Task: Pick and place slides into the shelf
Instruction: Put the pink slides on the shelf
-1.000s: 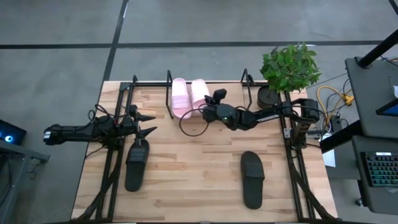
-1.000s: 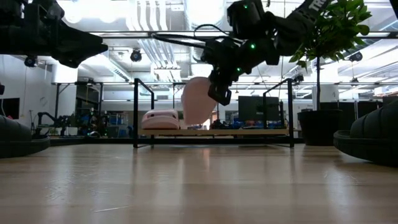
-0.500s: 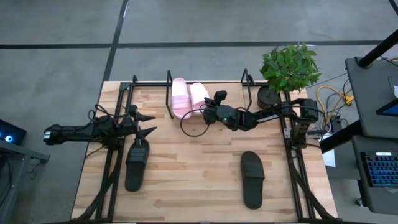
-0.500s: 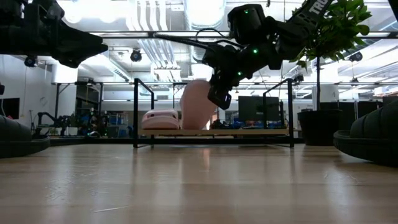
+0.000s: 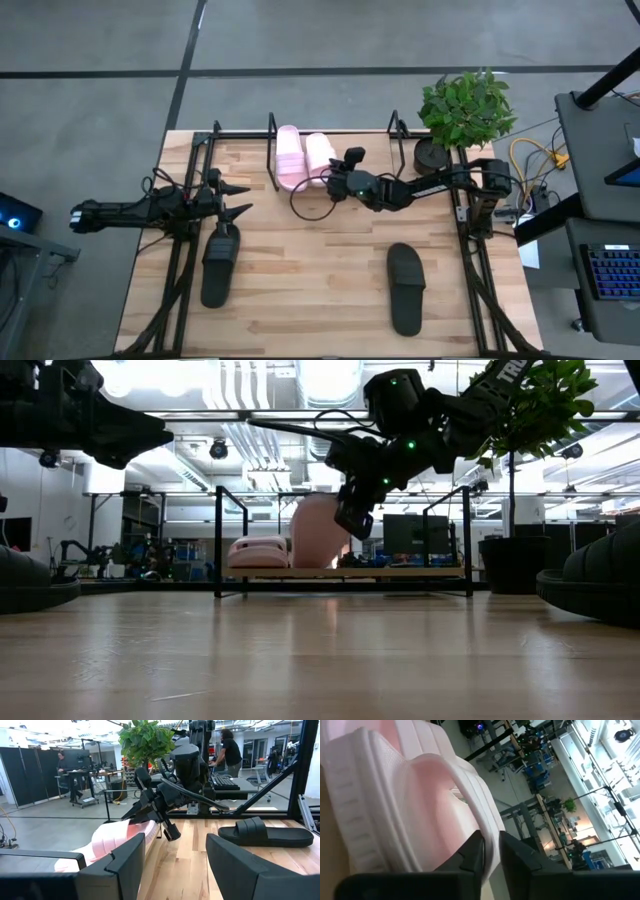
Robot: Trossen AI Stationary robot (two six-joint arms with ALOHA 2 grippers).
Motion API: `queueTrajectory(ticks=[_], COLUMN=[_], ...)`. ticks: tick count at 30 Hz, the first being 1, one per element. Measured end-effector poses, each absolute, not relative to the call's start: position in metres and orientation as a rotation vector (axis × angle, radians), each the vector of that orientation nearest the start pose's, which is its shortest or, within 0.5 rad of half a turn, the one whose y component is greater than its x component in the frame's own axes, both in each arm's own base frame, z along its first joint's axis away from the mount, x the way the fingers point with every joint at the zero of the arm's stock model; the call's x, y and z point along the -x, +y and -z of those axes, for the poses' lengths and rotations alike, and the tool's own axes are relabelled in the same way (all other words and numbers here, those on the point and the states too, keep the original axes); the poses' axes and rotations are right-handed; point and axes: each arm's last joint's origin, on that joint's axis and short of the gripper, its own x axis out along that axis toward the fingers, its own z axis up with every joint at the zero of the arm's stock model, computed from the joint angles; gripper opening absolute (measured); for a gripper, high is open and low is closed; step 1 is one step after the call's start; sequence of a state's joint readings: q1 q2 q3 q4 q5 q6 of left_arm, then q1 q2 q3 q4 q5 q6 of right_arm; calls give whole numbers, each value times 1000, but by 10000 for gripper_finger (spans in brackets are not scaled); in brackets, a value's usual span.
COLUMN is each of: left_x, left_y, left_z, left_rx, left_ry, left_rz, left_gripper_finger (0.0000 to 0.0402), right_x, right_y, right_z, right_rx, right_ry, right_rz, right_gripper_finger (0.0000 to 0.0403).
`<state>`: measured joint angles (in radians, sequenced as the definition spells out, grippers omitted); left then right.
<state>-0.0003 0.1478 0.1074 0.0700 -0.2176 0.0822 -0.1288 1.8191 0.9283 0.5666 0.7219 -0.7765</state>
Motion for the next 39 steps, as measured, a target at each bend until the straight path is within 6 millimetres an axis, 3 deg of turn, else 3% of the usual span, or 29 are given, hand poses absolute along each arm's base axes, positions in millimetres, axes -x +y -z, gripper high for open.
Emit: queueTrajectory(ticks=[11,18,25,39], left_x=[-102,-102,-102,-102], left_y=[6,6,6,6], left_z=[-195,-195,-195,-195], left_rx=[-79,-79,-78,-74], left_ry=[-21,-21,-21,-21], left_rz=[-218,-219,-218,-218], left_gripper_finger=[196,196,196,196], right_x=[-367,-377,-386,-386], right_y=[-64,-63,-61,-52], right_z=[-175,-193,-213,-211], right_rx=[721,573,495,493], right_ry=[701,818,847,862], right_rz=[664,665,561,469], right_gripper_finger=[131,163,167,167])
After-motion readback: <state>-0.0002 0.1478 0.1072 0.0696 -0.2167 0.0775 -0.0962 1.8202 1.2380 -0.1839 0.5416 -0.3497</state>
